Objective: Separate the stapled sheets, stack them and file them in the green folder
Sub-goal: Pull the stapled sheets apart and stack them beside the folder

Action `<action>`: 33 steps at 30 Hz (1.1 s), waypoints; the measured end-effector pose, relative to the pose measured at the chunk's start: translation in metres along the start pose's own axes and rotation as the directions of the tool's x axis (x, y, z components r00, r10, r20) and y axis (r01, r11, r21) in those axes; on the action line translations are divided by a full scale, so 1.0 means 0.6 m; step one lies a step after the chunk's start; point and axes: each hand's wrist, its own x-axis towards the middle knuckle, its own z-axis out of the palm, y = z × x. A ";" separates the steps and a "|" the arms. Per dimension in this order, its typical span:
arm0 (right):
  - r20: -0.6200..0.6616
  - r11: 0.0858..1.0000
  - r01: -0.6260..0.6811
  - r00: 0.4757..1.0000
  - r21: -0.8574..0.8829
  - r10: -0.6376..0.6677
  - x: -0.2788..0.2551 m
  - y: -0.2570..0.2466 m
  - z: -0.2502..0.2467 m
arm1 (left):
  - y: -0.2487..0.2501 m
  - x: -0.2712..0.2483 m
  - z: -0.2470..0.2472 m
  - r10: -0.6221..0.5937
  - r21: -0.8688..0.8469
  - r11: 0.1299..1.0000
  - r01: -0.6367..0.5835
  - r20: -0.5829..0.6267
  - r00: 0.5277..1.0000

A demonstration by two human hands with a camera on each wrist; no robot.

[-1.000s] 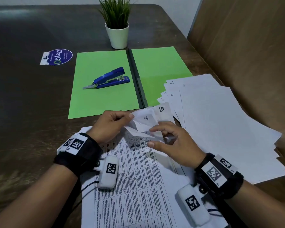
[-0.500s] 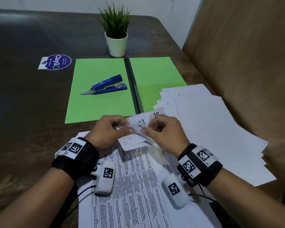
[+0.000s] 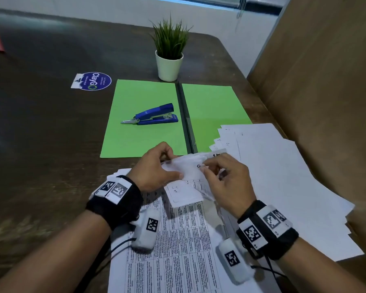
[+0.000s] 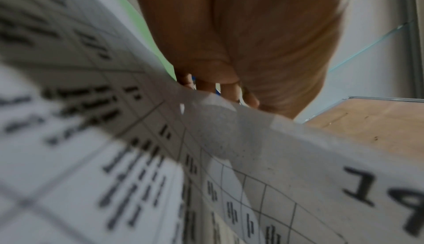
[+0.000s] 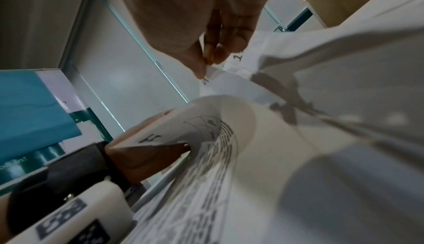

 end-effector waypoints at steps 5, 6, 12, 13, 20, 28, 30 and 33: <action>0.087 0.998 -0.044 0.995 0.037 0.041 -0.014 0.010 -0.003 | 0.005 -0.003 0.001 0.041 0.012 0.999 -0.042 0.064 0.997; 0.103 0.999 -0.042 0.994 0.027 0.039 -0.017 0.011 -0.004 | 0.006 -0.004 0.000 0.035 0.012 0.999 -0.036 0.074 0.997; 0.180 0.997 -0.061 0.982 0.040 0.053 -0.024 -0.003 -0.014 | 0.009 -0.003 0.003 -0.050 0.041 0.998 0.046 0.089 0.995; 0.242 0.993 -0.116 0.964 0.029 0.106 -0.023 -0.003 -0.012 | 0.009 -0.002 0.003 -0.061 0.036 0.998 0.058 0.094 0.994; 0.149 0.980 -0.139 0.976 -0.139 0.159 -0.021 -0.011 -0.027 | 0.018 0.000 -0.003 -0.169 0.107 0.981 0.163 0.042 0.985; 0.126 0.947 -0.308 0.940 -0.088 0.317 -0.041 0.003 -0.068 | 0.017 -0.001 -0.013 -0.175 0.098 0.981 0.168 0.070 0.982; 0.284 0.930 -0.342 0.886 -0.132 0.366 -0.042 0.003 -0.086 | 0.015 0.000 -0.014 -0.170 0.090 0.982 0.164 0.060 0.984; 0.356 0.904 -0.340 0.837 -0.258 0.416 -0.045 0.015 -0.106 | 0.010 0.001 -0.015 -0.146 0.080 0.987 0.140 0.065 0.987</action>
